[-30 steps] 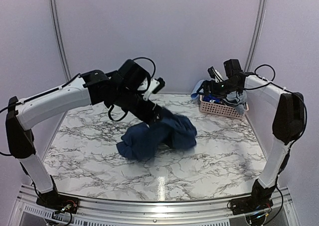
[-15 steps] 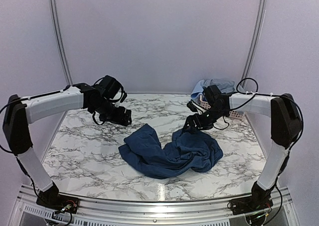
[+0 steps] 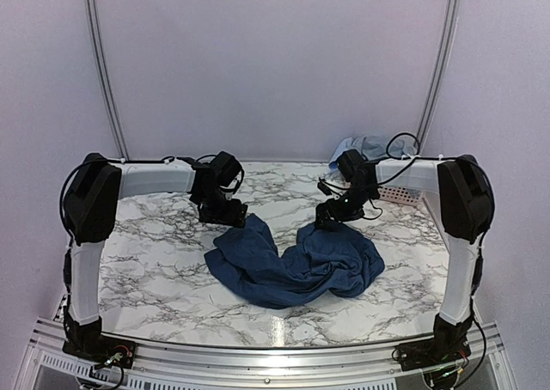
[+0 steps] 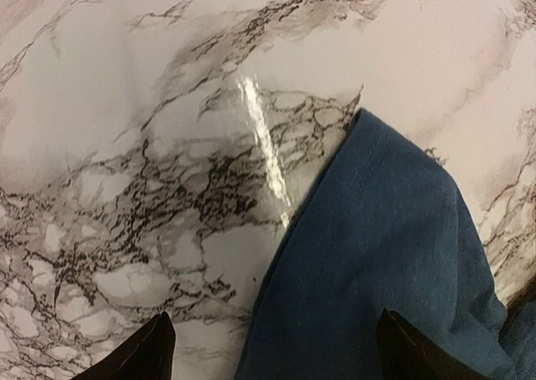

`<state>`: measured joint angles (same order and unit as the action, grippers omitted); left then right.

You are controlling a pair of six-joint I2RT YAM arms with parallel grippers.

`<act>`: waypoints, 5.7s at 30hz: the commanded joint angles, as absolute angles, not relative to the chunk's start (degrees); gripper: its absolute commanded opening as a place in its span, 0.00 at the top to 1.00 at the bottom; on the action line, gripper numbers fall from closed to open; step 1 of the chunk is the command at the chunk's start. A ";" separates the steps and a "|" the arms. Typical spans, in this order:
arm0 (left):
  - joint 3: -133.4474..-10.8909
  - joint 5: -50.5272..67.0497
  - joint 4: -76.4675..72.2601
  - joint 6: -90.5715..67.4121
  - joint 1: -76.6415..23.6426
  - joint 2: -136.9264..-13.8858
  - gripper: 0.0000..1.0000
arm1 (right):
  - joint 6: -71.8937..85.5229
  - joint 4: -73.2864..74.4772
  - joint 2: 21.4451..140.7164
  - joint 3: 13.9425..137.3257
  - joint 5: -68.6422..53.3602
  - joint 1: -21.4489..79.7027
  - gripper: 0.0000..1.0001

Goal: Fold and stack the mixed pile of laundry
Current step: Flatten out the crumpled T-shirt at the center of the board.

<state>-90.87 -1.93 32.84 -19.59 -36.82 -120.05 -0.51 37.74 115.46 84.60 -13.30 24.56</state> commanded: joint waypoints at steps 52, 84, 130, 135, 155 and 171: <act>-53.60 -8.18 33.48 -31.72 -21.31 -75.25 1.00 | 13.84 33.47 77.88 47.64 -20.27 15.87 1.00; -65.18 -2.95 34.72 -29.81 -17.75 -85.94 0.41 | 2.80 42.73 120.67 95.57 -9.12 22.05 0.23; -48.18 6.48 19.42 -31.08 -12.22 -87.20 0.27 | 3.93 39.28 95.80 99.49 -9.69 24.17 1.00; -50.63 7.78 16.26 -32.78 -12.14 -92.04 0.38 | 3.61 39.90 94.67 97.65 -9.51 24.16 1.00; -47.82 6.21 20.36 -29.70 -12.19 -92.83 0.62 | 4.39 40.21 93.49 96.06 -9.13 23.20 1.00; -53.73 9.48 20.10 -31.40 -13.36 -91.41 1.00 | 3.94 40.73 94.13 98.44 -10.19 22.85 1.00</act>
<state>-49.91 7.68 17.93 -29.71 -13.32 -94.80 3.40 40.71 95.13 94.94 -10.02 23.20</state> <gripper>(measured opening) 0.010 0.002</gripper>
